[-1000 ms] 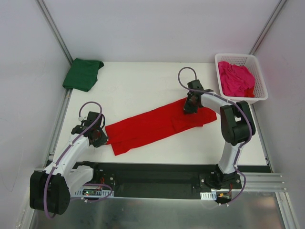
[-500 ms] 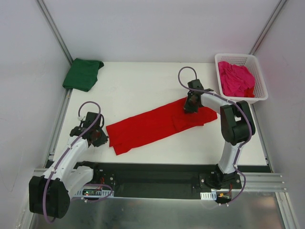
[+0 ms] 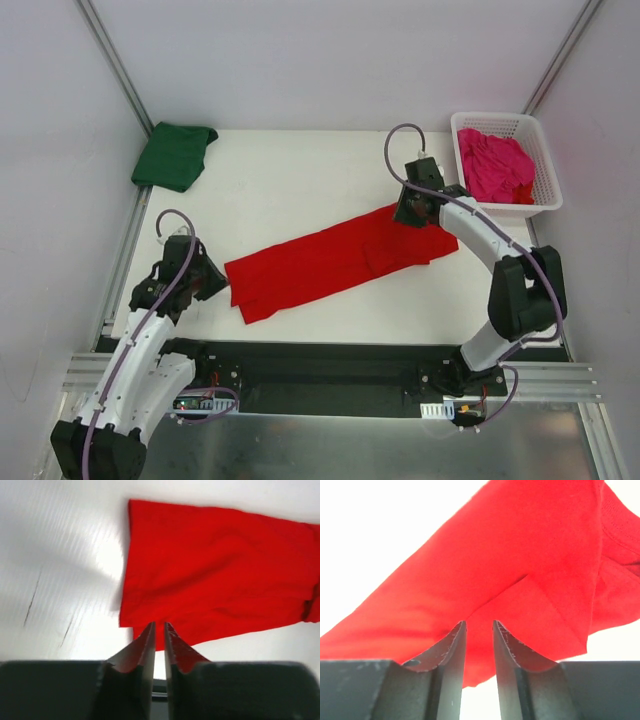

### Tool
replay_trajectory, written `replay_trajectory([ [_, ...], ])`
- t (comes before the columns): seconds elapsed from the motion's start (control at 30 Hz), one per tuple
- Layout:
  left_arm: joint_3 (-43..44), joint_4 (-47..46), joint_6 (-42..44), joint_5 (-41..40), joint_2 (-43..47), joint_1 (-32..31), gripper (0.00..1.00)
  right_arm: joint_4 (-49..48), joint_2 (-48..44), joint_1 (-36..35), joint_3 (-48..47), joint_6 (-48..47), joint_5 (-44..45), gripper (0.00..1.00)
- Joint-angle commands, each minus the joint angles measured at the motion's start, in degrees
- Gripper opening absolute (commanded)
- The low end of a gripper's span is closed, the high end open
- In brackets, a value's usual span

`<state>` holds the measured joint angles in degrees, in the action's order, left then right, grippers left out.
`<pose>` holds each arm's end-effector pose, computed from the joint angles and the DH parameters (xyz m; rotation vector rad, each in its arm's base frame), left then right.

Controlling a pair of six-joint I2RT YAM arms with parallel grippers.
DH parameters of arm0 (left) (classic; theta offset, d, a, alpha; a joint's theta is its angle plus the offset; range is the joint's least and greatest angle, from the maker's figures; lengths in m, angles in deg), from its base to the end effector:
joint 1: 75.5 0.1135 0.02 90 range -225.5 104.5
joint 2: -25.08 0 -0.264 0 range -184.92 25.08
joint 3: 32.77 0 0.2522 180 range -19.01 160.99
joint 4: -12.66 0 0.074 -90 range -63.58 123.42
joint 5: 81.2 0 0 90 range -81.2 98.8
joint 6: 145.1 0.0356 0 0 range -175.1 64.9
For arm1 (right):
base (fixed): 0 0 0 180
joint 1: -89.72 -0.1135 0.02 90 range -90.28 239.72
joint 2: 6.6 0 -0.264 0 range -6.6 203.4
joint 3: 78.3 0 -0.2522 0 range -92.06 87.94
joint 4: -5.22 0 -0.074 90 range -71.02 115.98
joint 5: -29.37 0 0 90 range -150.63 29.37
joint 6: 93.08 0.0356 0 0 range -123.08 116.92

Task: Fold and stack the t-shirts
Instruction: Rotate the tshirt 90 degrees

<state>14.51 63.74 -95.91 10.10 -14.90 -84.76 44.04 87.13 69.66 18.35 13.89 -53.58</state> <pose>0.1449 -0.0244 0.2393 -0.6362 2.2944 -0.4544 0.3365 0.1182 0.2487 -0.0099 2.4259 0.1448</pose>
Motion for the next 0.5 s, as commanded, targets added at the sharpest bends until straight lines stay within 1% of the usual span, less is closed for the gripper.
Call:
replay_trajectory([
  [0.0,4.89,-4.79,5.39,3.61,-1.23,0.73,0.06,4.64,-6.01,-3.23,-0.65,-2.12,2.27,0.31],
  [0.03,5.5,-6.72,6.18,4.84,-3.15,0.73,0.01,5.08,-7.32,-3.67,-0.3,-2.21,2.35,0.25],
  [0.07,5.77,-9.87,7.41,8.16,-4.47,0.73,0.0,5.44,-8.03,-4.89,-0.03,-1.95,2.44,0.2],
  [0.1,6.12,-11.9,7.85,9.76,-6.14,0.73,0.0,6.05,-8.65,-5.52,1.02,-1.59,2.44,0.12],
  [0.13,6.47,-13.66,8.21,11.25,-7.72,0.64,0.0,6.32,-9.26,-6.13,1.64,-1.42,2.7,0.02],
  [0.2,7.08,-18.74,9.44,15.03,-12.73,0.21,0.0,6.75,-11.11,-8.15,3.82,-0.89,3.32,0.02],
  [0.27,8.23,-22.1,10.84,16.53,-17.38,-0.58,0.0,6.93,-12.6,-9.73,5.24,-0.28,3.59,0.02],
  [0.4,11.3,-31.23,13.3,19.0,-24.77,-4.88,0.0,7.2,-14.01,-12.72,8.58,1.39,4.02,0.02],
  [0.47,12.62,-33.88,14.8,20.23,-29.6,-7.17,0.0,7.2,-14.19,-14.3,10.16,2.19,4.72,0.02],
])
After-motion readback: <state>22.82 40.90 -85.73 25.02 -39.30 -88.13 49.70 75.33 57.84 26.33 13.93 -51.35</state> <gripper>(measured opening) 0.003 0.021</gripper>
